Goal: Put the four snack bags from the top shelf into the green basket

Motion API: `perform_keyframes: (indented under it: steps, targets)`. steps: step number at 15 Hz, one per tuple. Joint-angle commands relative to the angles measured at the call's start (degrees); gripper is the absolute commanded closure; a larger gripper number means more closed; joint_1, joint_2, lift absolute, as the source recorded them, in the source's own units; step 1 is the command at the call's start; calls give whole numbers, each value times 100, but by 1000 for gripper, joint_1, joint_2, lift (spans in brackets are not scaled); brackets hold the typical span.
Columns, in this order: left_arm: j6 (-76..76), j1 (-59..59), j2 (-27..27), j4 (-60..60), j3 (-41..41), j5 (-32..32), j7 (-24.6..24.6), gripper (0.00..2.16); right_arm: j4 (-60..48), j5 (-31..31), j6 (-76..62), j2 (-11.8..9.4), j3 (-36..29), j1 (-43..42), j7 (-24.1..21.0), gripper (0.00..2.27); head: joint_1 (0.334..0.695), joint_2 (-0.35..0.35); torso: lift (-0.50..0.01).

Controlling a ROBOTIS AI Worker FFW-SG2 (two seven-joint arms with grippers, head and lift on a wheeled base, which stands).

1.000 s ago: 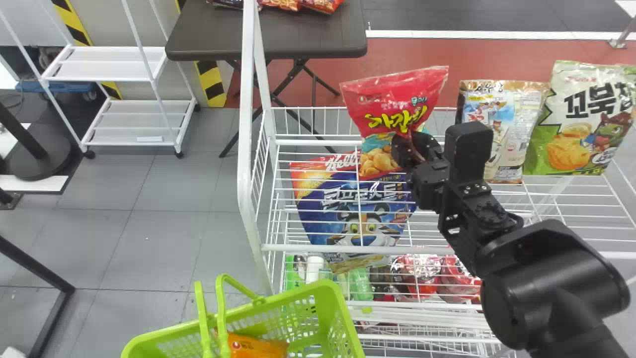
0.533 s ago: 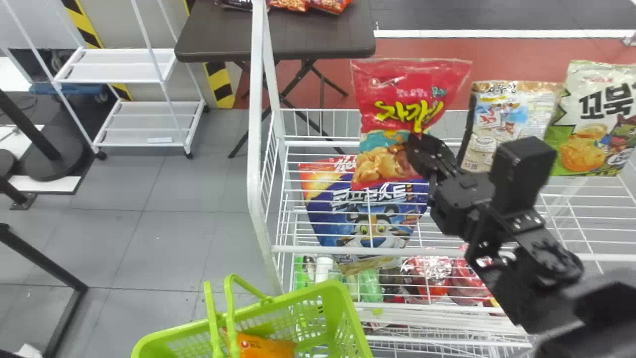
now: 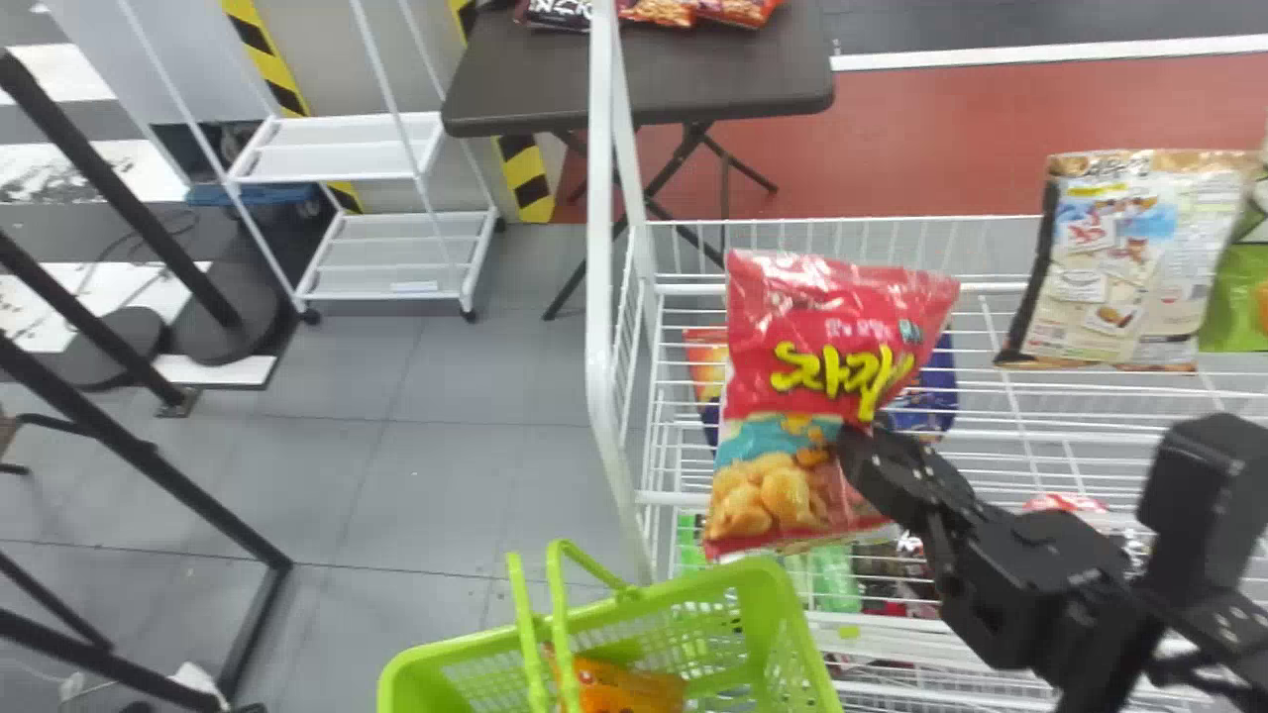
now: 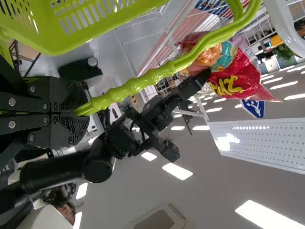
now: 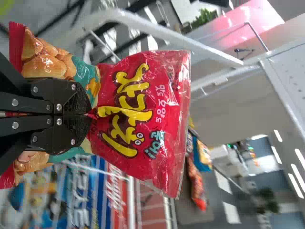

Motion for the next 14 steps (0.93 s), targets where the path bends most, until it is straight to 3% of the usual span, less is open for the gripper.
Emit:
perform_keyframes:
  steps: [1,3,5,12,13,14]
  targets:
    - [0,-28,-24,6,6,-25,-66,2152,-232,-607,598,-2,-129,270,207,2250,695,246,-6]
    - [0,-37,-24,-3,-3,-34,-66,2152,-285,-1073,1179,-2,-200,367,445,2246,695,297,-6]
    - [0,-46,-24,6,-11,-34,-66,2152,-258,-1125,1477,6,-147,393,480,2246,695,350,-6]
    - [0,-46,-24,-12,-38,-78,-66,2152,-74,-1609,3042,33,-15,252,655,2226,695,350,-6]
    - [0,-55,-24,-21,-55,-104,-66,2152,-56,-1609,3464,33,-15,191,655,2044,695,350,-6]
    - [18,-55,-24,-29,-73,-139,-66,2152,-30,-1600,3639,33,-15,138,655,1355,695,350,-6]
